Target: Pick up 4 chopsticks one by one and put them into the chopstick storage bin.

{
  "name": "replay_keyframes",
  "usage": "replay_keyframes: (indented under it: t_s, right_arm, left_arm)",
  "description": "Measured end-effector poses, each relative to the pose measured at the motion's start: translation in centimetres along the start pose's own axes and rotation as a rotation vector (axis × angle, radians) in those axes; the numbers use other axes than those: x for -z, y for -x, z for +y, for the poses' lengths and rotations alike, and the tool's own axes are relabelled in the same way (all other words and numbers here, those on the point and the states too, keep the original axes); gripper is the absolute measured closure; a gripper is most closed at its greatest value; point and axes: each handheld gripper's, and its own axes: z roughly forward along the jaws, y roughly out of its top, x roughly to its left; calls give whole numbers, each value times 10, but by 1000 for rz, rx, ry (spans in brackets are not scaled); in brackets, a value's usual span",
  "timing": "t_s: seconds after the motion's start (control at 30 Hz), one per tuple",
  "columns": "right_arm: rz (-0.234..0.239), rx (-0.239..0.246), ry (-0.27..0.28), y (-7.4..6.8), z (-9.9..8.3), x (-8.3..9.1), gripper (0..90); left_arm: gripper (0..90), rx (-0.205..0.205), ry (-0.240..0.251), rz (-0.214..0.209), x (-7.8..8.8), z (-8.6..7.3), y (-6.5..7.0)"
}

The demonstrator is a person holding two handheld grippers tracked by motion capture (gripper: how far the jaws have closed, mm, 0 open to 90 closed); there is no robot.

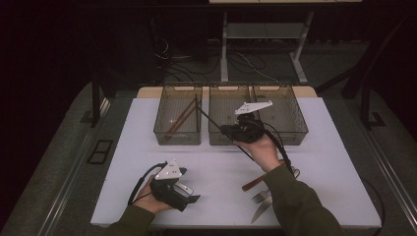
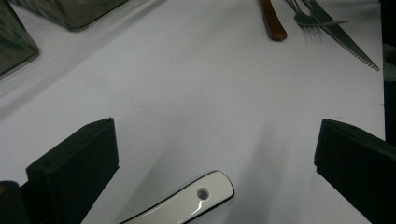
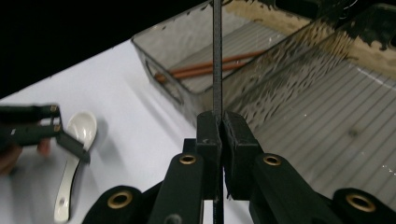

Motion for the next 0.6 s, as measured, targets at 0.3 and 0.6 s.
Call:
replay_keyframes:
  t_s: [0.3,0.6]
  right_arm:
    - [-29,-3,33,3,29,-21,856]
    - [-51,6,53,1,61,-49,856]
  left_arm:
    - [0,-5,3,-2,-1,0,0]
    - [0,-11,6,-10,-1,0,1]
